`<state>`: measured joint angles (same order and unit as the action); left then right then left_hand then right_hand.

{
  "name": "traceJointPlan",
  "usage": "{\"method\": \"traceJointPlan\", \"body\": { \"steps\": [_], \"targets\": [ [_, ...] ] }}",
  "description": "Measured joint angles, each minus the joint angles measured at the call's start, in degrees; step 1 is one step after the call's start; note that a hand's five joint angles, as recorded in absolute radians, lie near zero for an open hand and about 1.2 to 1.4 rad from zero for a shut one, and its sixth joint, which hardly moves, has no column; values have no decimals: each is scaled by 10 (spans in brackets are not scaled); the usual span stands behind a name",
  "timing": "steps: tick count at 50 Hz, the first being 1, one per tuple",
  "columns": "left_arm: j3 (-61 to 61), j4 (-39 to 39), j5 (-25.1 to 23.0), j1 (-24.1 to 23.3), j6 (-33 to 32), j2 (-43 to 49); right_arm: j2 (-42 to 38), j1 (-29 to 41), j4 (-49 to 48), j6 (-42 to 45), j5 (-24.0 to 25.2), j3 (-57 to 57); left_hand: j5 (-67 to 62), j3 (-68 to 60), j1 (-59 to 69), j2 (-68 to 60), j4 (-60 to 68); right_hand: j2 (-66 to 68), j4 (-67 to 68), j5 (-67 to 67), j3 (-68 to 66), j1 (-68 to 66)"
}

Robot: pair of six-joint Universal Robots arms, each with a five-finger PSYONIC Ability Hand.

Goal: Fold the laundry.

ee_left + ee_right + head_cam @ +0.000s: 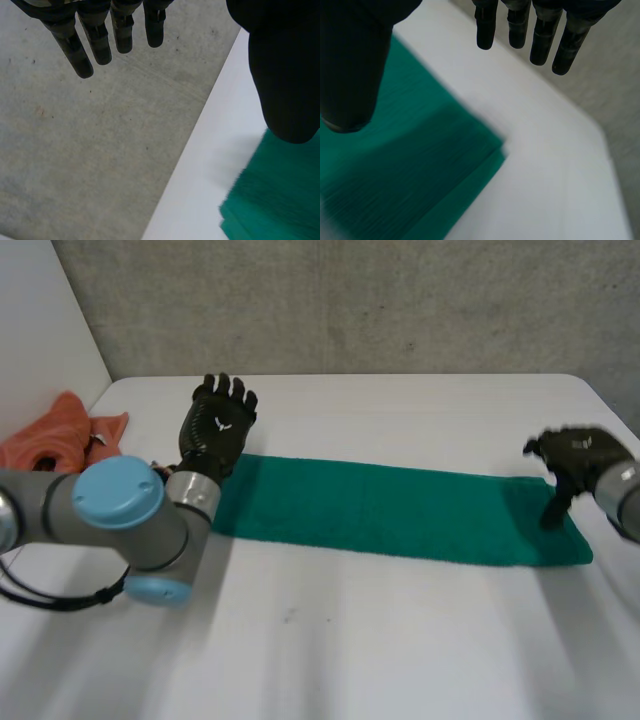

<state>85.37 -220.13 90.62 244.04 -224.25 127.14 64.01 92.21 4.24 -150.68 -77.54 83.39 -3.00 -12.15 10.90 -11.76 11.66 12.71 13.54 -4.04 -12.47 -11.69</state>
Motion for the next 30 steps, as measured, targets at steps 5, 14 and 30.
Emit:
{"method": "traceJointPlan", "body": {
  "steps": [5, 14, 30],
  "targets": [
    [69, 2, 6, -3, 50, -54, 26, -25, -13, 3, 25, 90, 0, 0, 0, 0, 0, 0, 0, 0, 0, 0],
    [104, 6, 8, -5, 122, -79, 30, -54, -106, 8, 41, 176, 0, 0, 0, 0, 0, 86, 83, -73, -93, -72],
    [102, 11, 7, -3, 122, -73, -33, -83, -144, 15, 41, 142, 0, 0, 0, 0, 0, 546, 545, -520, -550, -443]
  ]
}}
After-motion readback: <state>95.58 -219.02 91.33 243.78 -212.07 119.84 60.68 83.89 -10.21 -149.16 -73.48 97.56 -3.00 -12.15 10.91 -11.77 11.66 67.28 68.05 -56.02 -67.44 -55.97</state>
